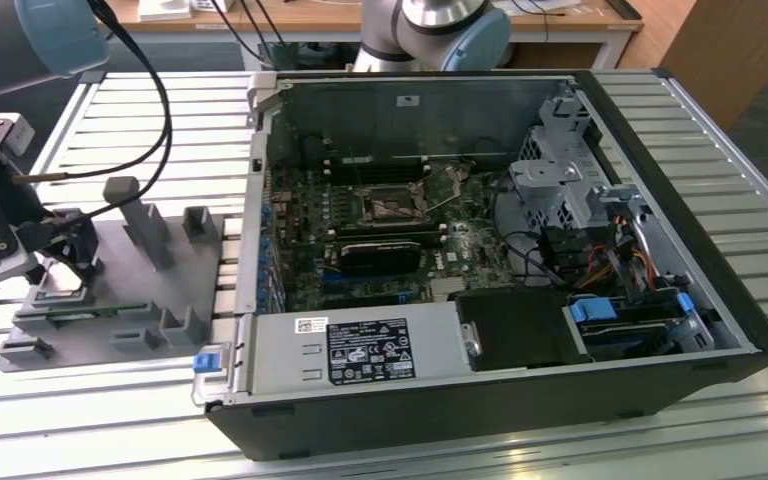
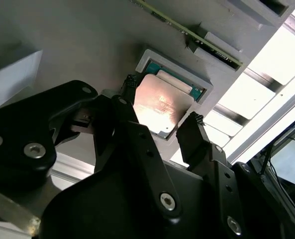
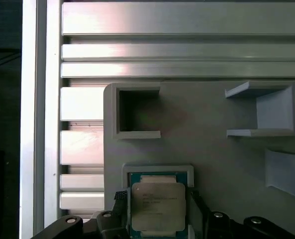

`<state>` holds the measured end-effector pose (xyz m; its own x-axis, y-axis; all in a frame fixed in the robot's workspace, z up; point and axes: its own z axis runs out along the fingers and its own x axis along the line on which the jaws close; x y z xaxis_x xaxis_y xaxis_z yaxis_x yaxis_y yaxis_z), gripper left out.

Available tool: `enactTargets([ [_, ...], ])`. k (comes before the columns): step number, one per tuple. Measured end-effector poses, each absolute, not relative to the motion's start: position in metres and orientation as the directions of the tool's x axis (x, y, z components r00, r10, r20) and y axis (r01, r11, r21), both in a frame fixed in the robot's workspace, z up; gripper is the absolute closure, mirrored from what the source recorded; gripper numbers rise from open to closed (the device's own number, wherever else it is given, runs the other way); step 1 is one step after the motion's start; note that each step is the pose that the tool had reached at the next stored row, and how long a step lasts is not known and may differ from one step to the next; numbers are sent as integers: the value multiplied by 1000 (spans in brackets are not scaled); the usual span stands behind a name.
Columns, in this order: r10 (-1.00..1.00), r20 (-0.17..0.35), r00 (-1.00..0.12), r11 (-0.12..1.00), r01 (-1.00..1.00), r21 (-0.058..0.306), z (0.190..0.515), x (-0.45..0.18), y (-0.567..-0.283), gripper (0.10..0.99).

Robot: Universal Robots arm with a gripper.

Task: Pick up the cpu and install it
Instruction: 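Pick up the cpu and move it towards the insertion slot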

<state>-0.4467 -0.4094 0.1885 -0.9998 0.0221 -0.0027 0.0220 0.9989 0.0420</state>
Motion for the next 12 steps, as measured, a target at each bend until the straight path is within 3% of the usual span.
enactTargets([
  [12,49,-4,-999,998,48,41,184,-448,-409,478],
])
